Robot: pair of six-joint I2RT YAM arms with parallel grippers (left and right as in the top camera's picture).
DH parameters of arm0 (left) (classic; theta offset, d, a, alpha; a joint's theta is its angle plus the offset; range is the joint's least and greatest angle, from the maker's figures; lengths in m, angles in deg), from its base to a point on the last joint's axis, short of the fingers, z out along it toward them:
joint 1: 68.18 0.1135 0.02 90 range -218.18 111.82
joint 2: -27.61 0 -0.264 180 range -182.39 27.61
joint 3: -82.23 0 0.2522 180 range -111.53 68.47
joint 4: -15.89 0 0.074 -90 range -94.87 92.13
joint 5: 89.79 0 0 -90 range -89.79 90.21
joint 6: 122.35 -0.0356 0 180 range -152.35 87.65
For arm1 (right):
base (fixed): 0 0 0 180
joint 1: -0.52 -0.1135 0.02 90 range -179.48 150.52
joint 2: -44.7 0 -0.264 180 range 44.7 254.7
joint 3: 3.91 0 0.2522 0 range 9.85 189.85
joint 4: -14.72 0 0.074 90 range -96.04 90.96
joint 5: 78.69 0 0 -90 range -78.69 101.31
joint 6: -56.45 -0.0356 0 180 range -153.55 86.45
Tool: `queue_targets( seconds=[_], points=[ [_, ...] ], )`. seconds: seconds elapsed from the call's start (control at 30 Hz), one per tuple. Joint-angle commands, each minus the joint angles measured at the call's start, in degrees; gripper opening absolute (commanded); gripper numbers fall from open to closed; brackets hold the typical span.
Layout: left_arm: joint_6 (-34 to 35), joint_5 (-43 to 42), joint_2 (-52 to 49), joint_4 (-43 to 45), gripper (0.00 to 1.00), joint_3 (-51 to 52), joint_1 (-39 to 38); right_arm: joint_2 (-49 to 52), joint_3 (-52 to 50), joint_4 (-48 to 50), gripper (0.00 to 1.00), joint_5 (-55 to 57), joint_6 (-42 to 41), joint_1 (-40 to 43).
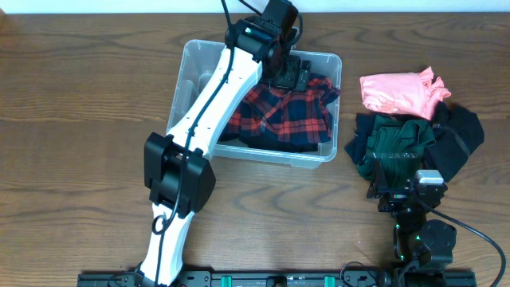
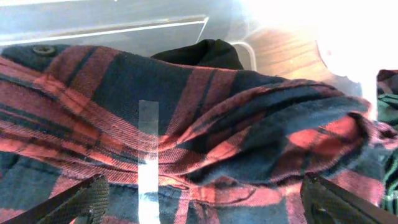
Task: Pack container
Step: 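Lower the plaid shirt into the bin and press it down with the left gripper, then release the plaid shirt and withdraw the left arm to the left side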
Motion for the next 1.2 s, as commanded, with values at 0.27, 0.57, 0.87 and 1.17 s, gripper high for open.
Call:
queue_targets(
  seconds=[0.27, 0.57, 0.87, 1.17],
  points=[
    [2.5, 4.0, -9.6, 0.1, 0.98, 0.4, -0.9, -0.2, -0.2, 0.0, 0.99, 0.4, -0.2, 0.4],
    [2.7, 7.8, -10.8, 1.7, 0.98, 0.4, -0.9, -0.2, -0.2, 0.0, 0.99, 0.4, -0.2, 0.4],
    [2.7, 8.3, -7.5, 1.3, 0.98, 0.0, 1.0, -0.2, -0.2, 0.0, 0.99, 0.4, -0.2, 0.4],
    [1.0, 8.7, 5.0, -2.9, 0.98, 0.0, 4.4, -0.2, -0.2, 0.0, 0.99, 0.4, -0.2, 0.4]
  ],
)
